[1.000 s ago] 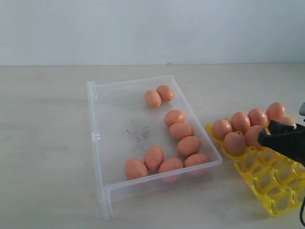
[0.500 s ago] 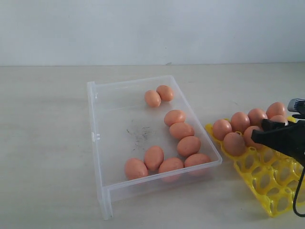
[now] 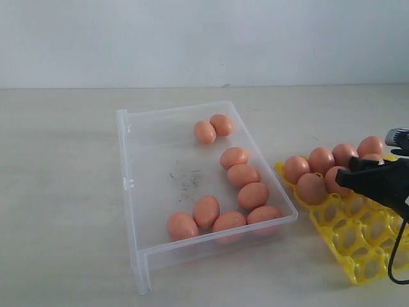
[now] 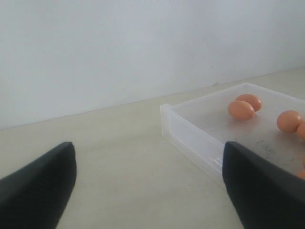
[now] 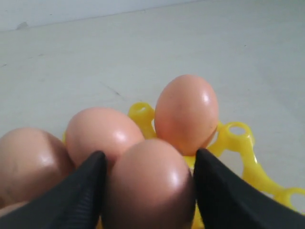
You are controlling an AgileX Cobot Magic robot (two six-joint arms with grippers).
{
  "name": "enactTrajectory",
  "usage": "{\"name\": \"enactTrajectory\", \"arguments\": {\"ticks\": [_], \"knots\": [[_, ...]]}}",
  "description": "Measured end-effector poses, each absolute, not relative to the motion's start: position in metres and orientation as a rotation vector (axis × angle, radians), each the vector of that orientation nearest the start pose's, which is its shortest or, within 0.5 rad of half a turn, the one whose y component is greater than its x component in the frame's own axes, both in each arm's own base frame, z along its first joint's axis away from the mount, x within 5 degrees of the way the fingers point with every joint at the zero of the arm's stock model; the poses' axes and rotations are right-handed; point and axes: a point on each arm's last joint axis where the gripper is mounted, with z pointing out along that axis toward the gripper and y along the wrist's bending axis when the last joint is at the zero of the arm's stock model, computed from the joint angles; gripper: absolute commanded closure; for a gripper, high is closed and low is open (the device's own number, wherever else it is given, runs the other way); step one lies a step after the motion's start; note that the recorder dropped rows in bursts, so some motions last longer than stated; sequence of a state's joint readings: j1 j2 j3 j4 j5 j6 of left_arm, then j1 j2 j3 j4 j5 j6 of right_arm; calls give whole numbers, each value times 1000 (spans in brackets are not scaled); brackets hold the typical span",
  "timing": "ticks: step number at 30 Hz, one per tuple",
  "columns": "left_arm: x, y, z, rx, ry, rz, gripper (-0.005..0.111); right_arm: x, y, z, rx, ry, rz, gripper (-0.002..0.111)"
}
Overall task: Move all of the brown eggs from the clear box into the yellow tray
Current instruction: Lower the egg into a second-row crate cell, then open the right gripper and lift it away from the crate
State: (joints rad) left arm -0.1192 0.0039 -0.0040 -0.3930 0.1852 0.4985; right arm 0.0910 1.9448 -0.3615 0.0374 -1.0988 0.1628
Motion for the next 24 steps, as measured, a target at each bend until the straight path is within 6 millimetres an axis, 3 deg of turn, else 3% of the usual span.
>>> {"name": "enactTrajectory", "arguments": {"ticks": [11, 18, 21, 24], "knots": [[55, -13, 199, 244, 1637, -64, 29, 263, 21, 94, 102, 1938, 142, 42], [55, -13, 199, 244, 1637, -64, 29, 245, 17, 151, 81, 1687, 125, 42], [55, -13, 199, 244, 1637, -64, 29, 227, 17, 180, 51, 1571, 139, 42], [55, -13, 199, 244, 1637, -64, 29, 205, 25, 196, -41, 1496, 208, 42]]}}
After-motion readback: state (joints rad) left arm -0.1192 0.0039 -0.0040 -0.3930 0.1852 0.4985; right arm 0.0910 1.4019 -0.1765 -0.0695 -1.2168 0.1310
